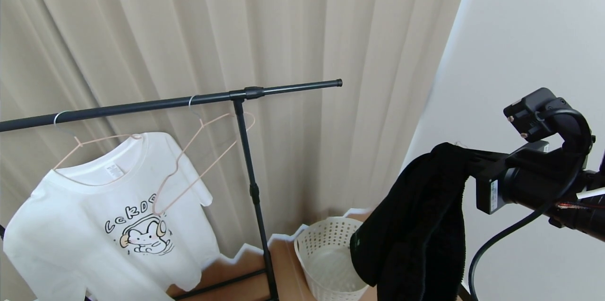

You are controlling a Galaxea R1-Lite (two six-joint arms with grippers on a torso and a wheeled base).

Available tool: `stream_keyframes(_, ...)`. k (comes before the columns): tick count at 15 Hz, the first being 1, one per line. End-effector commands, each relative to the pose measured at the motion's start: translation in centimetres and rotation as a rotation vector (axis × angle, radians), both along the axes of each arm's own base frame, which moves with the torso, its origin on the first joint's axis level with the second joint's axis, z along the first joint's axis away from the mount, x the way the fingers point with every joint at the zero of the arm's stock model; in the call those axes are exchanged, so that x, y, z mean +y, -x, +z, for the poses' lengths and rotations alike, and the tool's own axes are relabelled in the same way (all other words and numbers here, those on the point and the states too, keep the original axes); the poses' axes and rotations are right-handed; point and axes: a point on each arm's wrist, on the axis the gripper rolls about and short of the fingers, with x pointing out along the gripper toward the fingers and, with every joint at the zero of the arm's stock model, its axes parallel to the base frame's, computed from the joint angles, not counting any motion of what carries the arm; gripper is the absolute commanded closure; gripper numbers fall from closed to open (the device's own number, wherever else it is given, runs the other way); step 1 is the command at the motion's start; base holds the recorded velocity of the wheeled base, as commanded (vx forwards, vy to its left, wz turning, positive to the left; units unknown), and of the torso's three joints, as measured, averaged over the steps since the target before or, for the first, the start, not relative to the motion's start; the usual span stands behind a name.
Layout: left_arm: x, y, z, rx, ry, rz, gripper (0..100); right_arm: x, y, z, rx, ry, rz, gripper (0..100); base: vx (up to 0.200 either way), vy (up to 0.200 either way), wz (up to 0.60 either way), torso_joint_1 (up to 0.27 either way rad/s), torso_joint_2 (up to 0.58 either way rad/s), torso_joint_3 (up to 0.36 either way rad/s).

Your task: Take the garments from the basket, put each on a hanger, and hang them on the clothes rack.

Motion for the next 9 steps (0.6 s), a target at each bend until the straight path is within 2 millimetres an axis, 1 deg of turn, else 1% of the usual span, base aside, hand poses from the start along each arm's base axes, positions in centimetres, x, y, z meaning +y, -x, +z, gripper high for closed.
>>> stream_keyframes(1, 0.00, -0.01, 0.00, 0.001, 0.002, 0.000, 0, 0.02, -0.02, 0.01, 0.000, 0.000, 0.001, 100, 0.000, 0.000, 0.60, 0.002, 0.00, -0.002)
stream_keyframes(5, 0.00, -0.01, 0.00, 0.001, 0.002, -0.001, 0, 0.02, -0.02, -0.11, 0.004, 0.002, 0.001, 100, 0.000, 0.000, 0.60, 0.004, 0.00, 0.001)
stream_keyframes(8, 0.00, -0.01, 0.00, 0.001, 0.002, -0.001, 0, 0.00, 0.03, -0.17, 0.005, 0.004, 0.003, 100, 0.000, 0.000, 0.00, 0.000, 0.00, 0.000)
stream_keyframes(9, 0.00, -0.01, 0.00, 0.001, 0.002, -0.001, 0, -0.01, 0.05, -0.09, 0.003, 0.003, 0.003, 100, -0.200, 0.000, 0.00, 0.002, 0.01, 0.012)
